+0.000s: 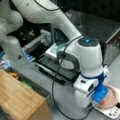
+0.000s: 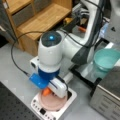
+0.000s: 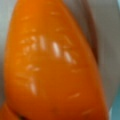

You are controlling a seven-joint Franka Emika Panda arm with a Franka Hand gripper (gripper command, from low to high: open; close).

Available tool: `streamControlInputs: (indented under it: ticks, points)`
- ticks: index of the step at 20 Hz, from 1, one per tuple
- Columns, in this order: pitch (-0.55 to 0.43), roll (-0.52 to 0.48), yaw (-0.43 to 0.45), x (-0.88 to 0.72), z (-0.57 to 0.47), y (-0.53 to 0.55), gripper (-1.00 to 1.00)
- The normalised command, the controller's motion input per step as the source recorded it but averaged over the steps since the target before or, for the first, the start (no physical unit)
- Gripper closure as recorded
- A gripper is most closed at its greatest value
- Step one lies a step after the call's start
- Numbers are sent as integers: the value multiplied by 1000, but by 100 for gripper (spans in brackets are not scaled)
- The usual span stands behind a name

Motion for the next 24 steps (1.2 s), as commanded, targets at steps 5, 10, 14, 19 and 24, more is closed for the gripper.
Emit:
streamControlInputs:
  ticks: [5,10,14,19,24]
  points:
    - [-12,-311,82,-205,-53,113,100]
    - [-35,-296,82,-168,-61,118,100]
    - [-36,-293,77,-153,-58,86,100]
    - [-41,-294,76,-131,-70,64,100]
    - [-36,-287,80,-146,-64,69,100]
